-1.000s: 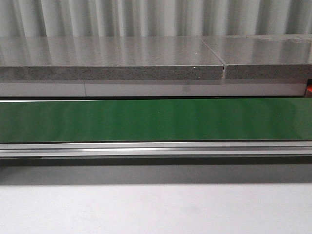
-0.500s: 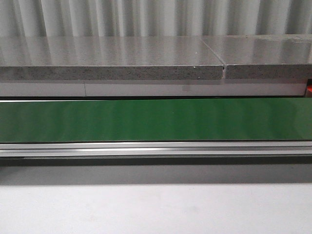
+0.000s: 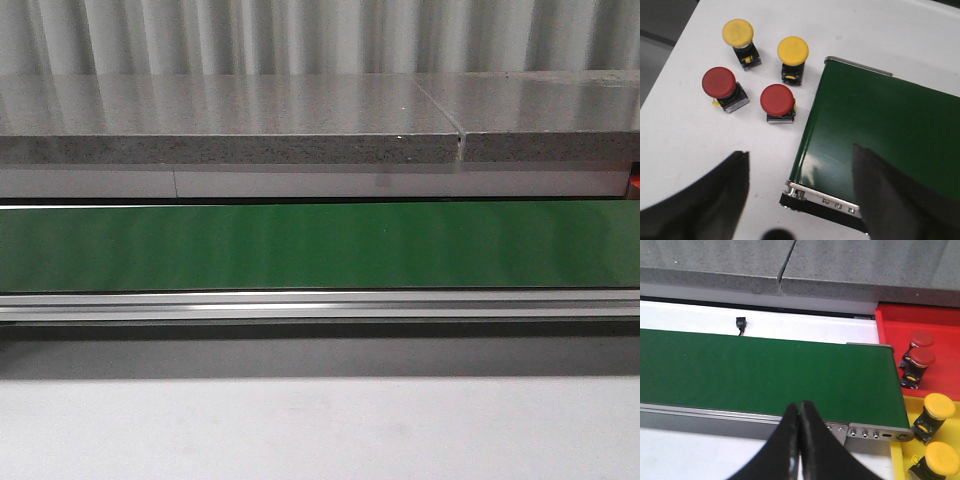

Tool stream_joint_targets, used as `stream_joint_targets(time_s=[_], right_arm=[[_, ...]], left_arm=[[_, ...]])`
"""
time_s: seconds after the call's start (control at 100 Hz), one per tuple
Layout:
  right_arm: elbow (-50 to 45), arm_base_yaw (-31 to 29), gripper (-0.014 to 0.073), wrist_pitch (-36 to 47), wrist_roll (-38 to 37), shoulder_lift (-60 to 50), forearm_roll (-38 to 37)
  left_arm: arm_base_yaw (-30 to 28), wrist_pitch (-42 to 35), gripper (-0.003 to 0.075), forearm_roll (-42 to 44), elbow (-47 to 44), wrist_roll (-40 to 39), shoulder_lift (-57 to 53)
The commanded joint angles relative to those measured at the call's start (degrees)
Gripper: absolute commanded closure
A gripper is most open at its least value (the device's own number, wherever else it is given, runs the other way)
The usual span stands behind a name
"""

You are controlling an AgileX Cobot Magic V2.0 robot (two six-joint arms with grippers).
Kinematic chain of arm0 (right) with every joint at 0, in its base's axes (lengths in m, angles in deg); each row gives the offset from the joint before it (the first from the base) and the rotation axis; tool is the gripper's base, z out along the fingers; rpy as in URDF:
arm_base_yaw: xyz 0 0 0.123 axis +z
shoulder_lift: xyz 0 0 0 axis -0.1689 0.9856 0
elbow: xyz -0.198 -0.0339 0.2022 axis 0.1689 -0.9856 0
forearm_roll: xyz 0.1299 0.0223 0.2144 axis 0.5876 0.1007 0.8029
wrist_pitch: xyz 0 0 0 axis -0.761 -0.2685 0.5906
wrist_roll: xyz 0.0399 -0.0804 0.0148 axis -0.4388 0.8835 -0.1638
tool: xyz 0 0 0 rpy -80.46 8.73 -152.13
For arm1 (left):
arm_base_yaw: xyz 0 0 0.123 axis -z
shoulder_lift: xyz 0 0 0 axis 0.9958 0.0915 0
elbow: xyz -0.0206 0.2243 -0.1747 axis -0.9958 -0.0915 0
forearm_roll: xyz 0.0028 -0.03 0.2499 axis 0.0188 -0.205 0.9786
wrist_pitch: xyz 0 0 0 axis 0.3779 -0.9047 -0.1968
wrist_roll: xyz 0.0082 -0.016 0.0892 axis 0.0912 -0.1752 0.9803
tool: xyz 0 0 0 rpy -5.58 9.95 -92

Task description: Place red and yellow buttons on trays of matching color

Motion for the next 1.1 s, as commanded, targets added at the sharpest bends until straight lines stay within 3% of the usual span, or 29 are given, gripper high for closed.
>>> stream_joint_targets(time_s=[0.0, 0.27, 0.74, 1.09], right_arm=[[1.45, 0.13, 0.0659, 3.75, 0.55, 0.31, 0.03], [1.45, 0.13, 0.0659, 3.75, 0.55, 0.31, 0.03], [1.45, 0.13, 0.0659, 3.75, 0.55, 0.31, 0.03], [1.45, 0.13, 0.0659, 3.75, 0.55, 0.31, 0.03]], left_arm=[[-1.29, 0.05, 0.0156, 0.01, 3.84, -0.08, 2.51], [-3.39, 10.65, 0.0156, -1.05, 11.86, 0.03, 16.12], [-5.24, 18.11, 0.0157, -3.32, 26.39, 1.40, 32.92], [-6.11, 20.21, 0.0157, -6.19, 31.34, 2.90, 39.04]])
